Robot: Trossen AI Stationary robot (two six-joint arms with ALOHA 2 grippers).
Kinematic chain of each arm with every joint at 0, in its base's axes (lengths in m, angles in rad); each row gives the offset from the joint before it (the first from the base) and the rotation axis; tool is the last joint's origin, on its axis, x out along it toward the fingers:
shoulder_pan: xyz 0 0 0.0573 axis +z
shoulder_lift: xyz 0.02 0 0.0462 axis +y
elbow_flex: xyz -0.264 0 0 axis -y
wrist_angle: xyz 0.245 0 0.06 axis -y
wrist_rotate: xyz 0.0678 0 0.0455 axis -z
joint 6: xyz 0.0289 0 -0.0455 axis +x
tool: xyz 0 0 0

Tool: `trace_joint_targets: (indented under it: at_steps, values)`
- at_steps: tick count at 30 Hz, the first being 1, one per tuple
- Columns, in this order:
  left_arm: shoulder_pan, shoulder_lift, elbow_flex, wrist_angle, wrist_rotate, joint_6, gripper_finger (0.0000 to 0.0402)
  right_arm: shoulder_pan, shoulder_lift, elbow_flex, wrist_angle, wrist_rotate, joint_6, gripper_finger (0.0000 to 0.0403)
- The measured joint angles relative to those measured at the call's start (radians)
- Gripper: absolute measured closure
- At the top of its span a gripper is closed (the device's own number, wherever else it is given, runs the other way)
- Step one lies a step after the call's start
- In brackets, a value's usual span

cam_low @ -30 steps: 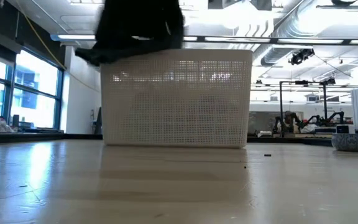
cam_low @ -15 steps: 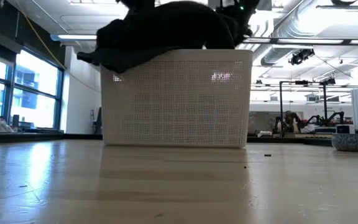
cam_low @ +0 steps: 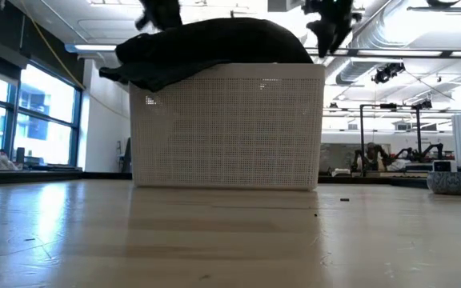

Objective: Sort clothes
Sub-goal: Put the dark blue pants into the white laundry bin

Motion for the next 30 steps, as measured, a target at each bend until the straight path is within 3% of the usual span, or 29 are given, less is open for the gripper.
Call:
trace_joint_targets:
  at_steps: [2, 4, 7, 11, 14, 21, 30]
  values:
    - [-0.035, -0.045, 0.004, -0.003, -0.007, -0.017, 0.0401, 0.027, -0.037, 0.0, 0.072, 0.054, 0.01, 0.0165]
    - [-0.09, -0.094, 0.004, -0.046, -0.01, -0.037, 0.0401, 0.054, -0.067, 0.0, 0.157, -0.005, 0.004, 0.0165]
    - [-0.214, -0.157, 0.004, -0.165, -0.023, -0.132, 0.0401, 0.099, -0.087, 0.001, 0.288, -0.265, -0.025, 0.0165]
    - [-0.435, -0.205, -0.033, -0.286, -0.152, -0.303, 0.0401, 0.182, -0.054, 0.001, 0.46, -0.631, -0.071, 0.0165]
    - [-0.593, -0.213, -0.084, -0.331, -0.246, -0.443, 0.0401, 0.237, 0.024, 0.002, 0.555, -0.79, -0.064, 0.0165]
    - [-0.793, -0.2, -0.202, -0.356, -0.343, -0.682, 0.0401, 0.206, 0.287, 0.0, 0.568, -0.769, -0.069, 0.0165]
    - [-0.867, -0.169, -0.275, -0.355, -0.346, -0.786, 0.0401, 0.062, 0.497, 0.004, 0.519, -0.793, 0.055, 0.0165]
